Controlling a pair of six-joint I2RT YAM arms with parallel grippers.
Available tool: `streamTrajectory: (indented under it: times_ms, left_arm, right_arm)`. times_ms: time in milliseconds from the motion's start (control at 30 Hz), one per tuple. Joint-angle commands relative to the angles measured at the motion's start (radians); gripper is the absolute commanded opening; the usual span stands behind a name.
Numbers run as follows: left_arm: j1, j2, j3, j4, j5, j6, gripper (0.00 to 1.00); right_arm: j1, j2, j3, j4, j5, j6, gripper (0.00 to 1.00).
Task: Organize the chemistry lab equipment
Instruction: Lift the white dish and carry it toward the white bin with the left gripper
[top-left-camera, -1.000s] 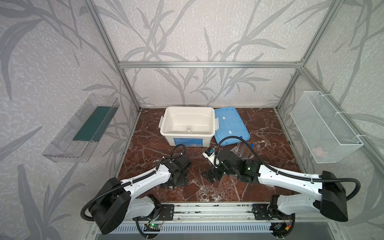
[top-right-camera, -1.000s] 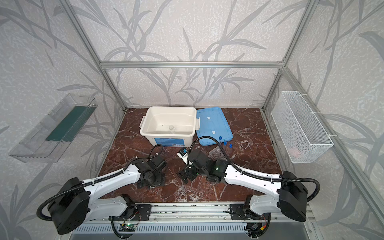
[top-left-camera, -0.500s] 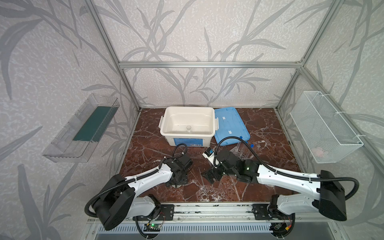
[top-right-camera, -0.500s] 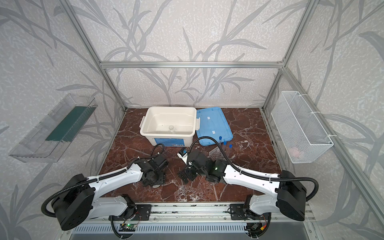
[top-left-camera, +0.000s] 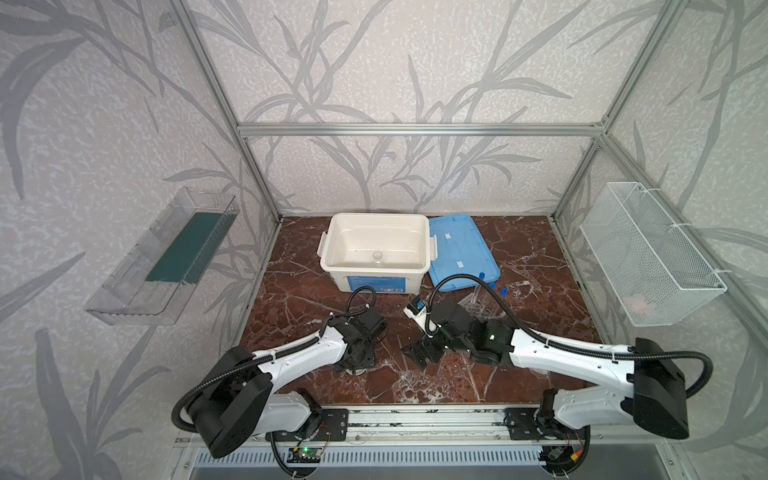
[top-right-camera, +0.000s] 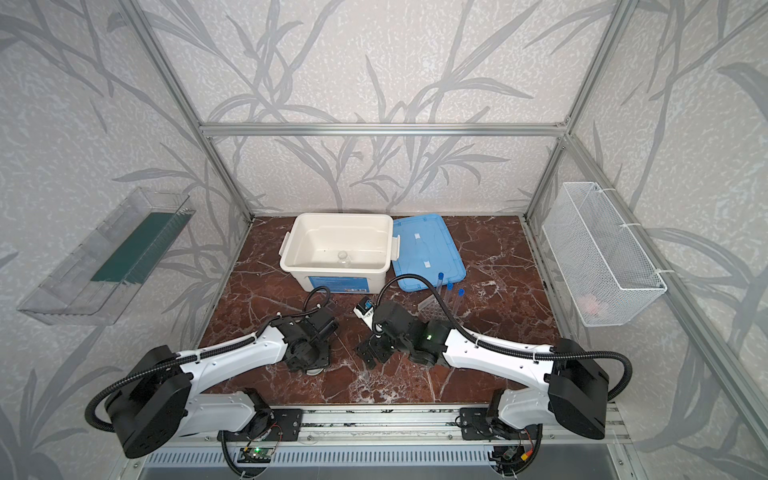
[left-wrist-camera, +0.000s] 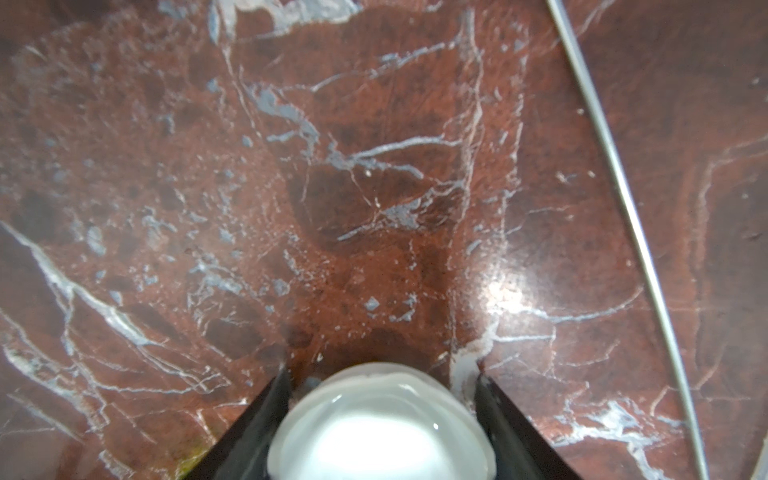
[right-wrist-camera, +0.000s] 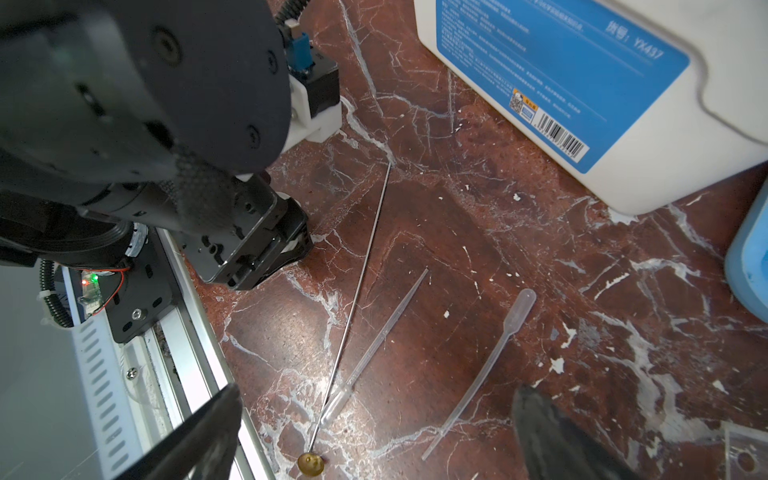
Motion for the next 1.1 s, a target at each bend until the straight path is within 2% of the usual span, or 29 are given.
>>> streamTrajectory:
  times_ms: [0, 167, 233, 600, 767, 867, 967, 1067]
  left_arm:
    - [-0.004, 0.009, -0.037, -0.02, -0.019, -0.021, 0.62]
    - [-0.003, -0.033, -0.007, -0.055, -0.018, -0.017, 0.6]
    - [-0.003, -0.052, 0.014, -0.089, -0.032, -0.036, 0.56]
    - [0.01, -0.111, 0.177, -0.239, -0.113, 0.03, 0.56]
    - [0.07, -0.165, 0.371, -0.372, -0.171, 0.141, 0.56]
    - [0.135, -0.168, 0.477, -0.408, -0.132, 0.215, 0.55]
    - [0.2, -0.128, 0.597, -0.426, -0.112, 0.294, 0.55]
    - [0.245, -0.045, 0.739, -0.438, -0.111, 0.362, 0.55]
  right_arm:
    - [0.005, 0.003, 0.007, 0.023, -0.001, 0.008, 1.0]
    - [0.005, -0.001, 0.013, 0.029, -0.009, 0.011, 1.0]
    - [0.004, -0.008, 0.015, 0.031, -0.009, 0.011, 1.0]
    - [0.002, -0.035, 0.036, 0.066, 0.011, -0.002, 1.0]
    - [-0.028, -0.057, 0.104, 0.055, 0.0, -0.012, 0.99]
    - [-0.103, -0.065, 0.133, 0.074, -0.035, 0.024, 0.99]
    - [-0.178, -0.055, 0.175, 0.088, -0.073, 0.057, 0.99]
    - [-0.217, -0.009, 0.27, 0.041, -0.084, 0.028, 0.99]
